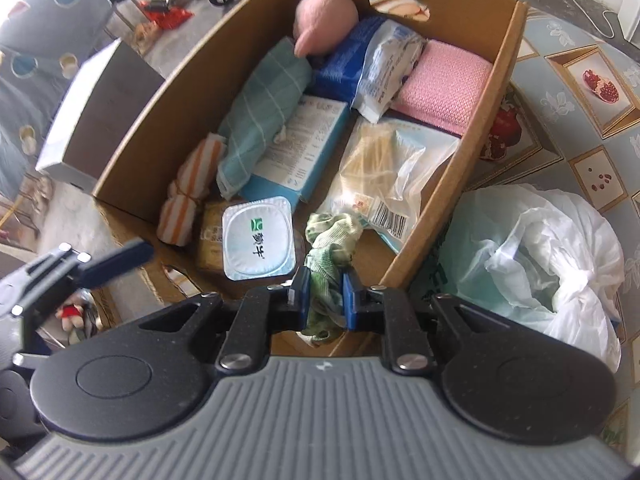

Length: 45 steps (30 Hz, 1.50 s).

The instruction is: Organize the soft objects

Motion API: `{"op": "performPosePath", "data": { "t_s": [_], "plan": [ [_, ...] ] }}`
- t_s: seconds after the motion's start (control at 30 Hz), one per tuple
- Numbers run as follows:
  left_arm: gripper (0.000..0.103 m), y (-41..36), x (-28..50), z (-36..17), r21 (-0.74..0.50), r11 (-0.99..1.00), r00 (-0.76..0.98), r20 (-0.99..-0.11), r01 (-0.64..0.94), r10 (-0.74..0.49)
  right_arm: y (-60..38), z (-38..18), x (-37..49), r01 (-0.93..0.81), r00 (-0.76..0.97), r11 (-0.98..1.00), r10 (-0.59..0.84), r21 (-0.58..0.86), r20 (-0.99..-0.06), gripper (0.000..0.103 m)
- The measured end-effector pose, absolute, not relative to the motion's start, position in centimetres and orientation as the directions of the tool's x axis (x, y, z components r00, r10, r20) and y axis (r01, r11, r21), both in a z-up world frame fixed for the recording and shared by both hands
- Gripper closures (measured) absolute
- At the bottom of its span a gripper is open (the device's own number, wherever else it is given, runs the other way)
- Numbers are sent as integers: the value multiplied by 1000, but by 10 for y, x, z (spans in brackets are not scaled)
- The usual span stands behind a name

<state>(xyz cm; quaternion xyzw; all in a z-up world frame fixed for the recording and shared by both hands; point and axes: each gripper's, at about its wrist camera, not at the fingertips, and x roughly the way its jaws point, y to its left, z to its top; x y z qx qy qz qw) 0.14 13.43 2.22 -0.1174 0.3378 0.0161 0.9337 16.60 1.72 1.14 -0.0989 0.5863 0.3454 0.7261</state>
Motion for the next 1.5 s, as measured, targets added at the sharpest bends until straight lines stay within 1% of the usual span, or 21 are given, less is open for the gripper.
{"op": "performPosePath", "data": {
  "t_s": [0.2,0.27,0.37,0.43,0.47,0.6,0.67,0.7,0.77,0.83,0.93,0.97,1.03,1.17,1.37,1.5],
  "plan": [
    [43,157,-8,25,-221,961,788,-616,-168,-3,33,-9,173,-633,9,734,325,247,-946,85],
    [40,162,-9,25,-221,959,791,-612,-177,5,40,-16,174,-643,6,733,296,223,-955,80],
    [39,167,-7,22,-206,960,788,-615,-192,26,46,-18,174,-663,22,724,276,193,-961,72],
    [37,168,-6,20,-206,959,787,-616,-193,26,48,-15,172,-679,47,714,273,170,-961,58],
    [36,168,-7,20,-209,959,788,-615,-192,24,50,-13,171,-687,67,710,274,154,-959,56],
    [32,166,-9,21,-204,958,794,-607,-200,37,46,1,165,-714,153,693,298,103,-942,53],
    [27,165,-11,22,-199,959,800,-599,-203,45,37,14,161,-716,195,688,356,116,-914,49],
    [26,165,-13,24,-198,959,804,-592,-201,47,30,20,159,-712,217,690,391,129,-895,46],
    [20,164,-17,27,-196,961,816,-576,-196,49,12,35,154,-696,274,700,466,161,-841,39],
    [13,163,-22,32,-194,961,824,-564,-196,54,-8,47,143,-679,351,713,524,175,-776,24],
    [6,158,-27,39,-172,963,829,-553,-208,80,-38,60,120,-655,480,739,568,157,-669,11],
    [3,156,-29,41,-157,964,829,-552,-213,93,-47,61,111,-640,516,752,571,156,-638,9],
    [0,150,-31,45,-121,969,825,-553,-218,116,-62,60,98,-600,565,781,569,177,-597,2],
    [0,137,-34,54,-55,975,821,-551,-214,149,-91,50,74,-508,649,837,527,203,-549,1],
    [0,109,-39,67,19,983,818,-550,-185,165,-126,35,41,-390,739,904,421,176,-526,1],
    [0,88,-40,70,50,985,797,-581,-167,164,-149,28,23,-312,770,935,353,168,-531,1]
  ]
}}
